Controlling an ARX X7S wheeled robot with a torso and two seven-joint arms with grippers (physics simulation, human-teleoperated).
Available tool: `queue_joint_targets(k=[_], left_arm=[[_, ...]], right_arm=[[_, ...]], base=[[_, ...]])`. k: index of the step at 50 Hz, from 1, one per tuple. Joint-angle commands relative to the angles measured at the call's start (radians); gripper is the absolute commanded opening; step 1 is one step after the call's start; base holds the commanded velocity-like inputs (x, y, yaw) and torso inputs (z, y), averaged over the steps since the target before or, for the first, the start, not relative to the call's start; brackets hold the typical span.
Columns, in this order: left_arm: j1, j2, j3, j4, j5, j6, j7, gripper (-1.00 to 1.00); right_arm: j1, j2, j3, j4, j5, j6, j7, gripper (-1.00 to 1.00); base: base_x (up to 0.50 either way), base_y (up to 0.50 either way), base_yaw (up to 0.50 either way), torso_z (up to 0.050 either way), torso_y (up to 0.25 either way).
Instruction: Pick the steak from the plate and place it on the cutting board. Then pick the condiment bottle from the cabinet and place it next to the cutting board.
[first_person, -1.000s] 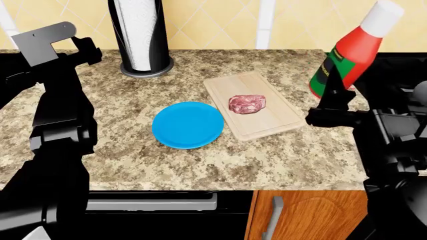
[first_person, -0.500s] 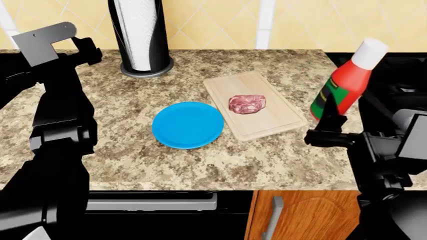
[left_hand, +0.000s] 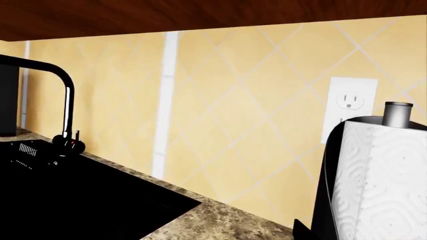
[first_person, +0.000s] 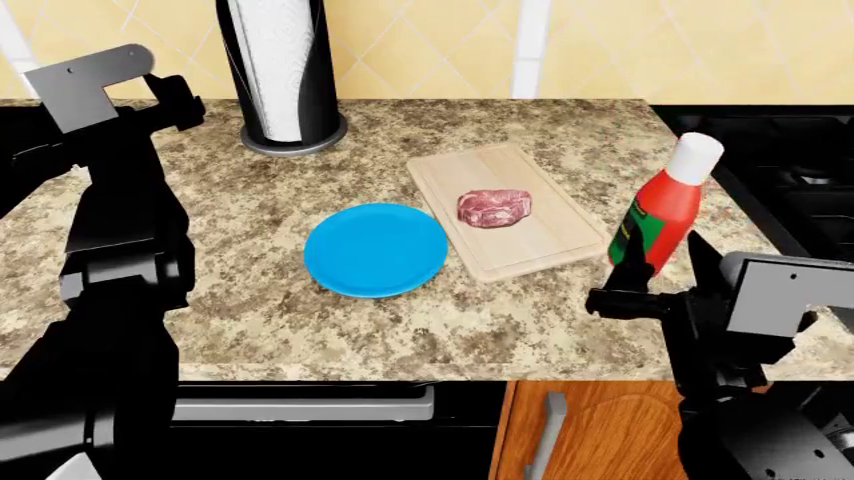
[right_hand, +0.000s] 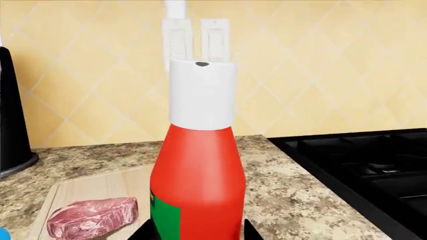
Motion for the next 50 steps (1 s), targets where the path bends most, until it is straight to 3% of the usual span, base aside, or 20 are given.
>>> queue_joint_targets(k=[1,50], left_arm=[[0.0,0.0,0.002,0.0,0.0,-0.001,-0.002,1.0],[0.0,0.0,0.002,0.0,-0.004,0.0,0.001,1.0]], right_arm=[[0.017,-0.014,-0.031,0.049,-0.067,-0.021,-0.019,-1.0],[0.058,-0.083,-0.099,0.307,-0.126,-0.123,-0.069,-1.0]], base=[[0.0,0.0,0.0,0.0,0.0],[0.0,0.0,0.0,0.0,0.001]])
